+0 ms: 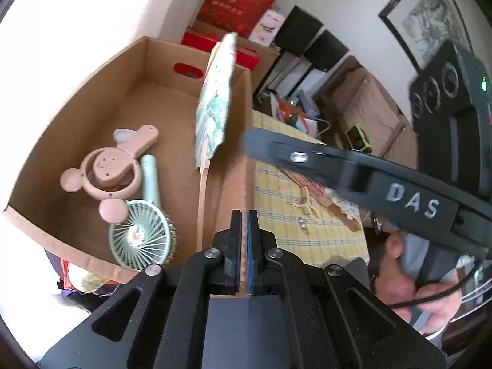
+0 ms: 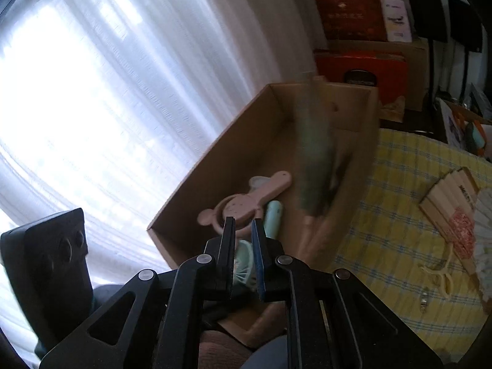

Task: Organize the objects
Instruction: 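Lower the painted hand fan into the box and open the left gripper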

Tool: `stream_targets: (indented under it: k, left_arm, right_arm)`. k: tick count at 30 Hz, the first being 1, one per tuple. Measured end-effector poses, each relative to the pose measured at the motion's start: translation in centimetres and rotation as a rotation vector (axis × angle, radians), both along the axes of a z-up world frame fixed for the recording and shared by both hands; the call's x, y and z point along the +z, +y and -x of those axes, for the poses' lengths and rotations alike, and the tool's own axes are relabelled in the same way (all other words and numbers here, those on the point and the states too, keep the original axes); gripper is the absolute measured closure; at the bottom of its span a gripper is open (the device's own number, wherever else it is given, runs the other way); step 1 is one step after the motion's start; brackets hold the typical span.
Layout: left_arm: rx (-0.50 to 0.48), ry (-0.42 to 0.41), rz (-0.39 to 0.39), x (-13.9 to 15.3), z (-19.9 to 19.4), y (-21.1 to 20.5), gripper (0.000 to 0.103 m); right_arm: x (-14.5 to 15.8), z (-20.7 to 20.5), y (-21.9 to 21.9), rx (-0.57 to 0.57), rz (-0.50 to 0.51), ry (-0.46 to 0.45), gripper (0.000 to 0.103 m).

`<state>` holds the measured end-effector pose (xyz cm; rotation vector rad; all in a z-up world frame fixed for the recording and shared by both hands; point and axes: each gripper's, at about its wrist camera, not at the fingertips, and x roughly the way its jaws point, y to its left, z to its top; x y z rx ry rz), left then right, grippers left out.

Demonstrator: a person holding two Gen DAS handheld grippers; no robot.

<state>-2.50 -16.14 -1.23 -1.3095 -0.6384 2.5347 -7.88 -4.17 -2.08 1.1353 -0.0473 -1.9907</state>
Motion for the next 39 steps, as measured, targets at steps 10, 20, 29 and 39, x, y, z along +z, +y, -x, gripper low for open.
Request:
stream_targets:
  k: [10,20,29,39]
  left_arm:
    - [0.042,-0.024,-0.002,-0.7,0.3,-0.3,0.063]
    - [0.086,0.010,0.067,0.2,0.4,0.7,0.028]
    - [0.064,0.002,0.052,0.3,1.1,2.3,0.012]
    - [0.037,0.005,0.019,0.6,2.1,4.9,0.002]
  right_arm:
    - [-0.8,1.4,3.9,-0.071,-0.016,-0.018,0.083]
    - [-1.3,1.4,6.7,-0.124,-0.062,0.031,0.052]
    - [-1.2,1.7,9.8,-0.183,-0.088,0.061,0.030]
    - [-1.1,2.3,14.2,-0.254,-0.104,0.064,0.023]
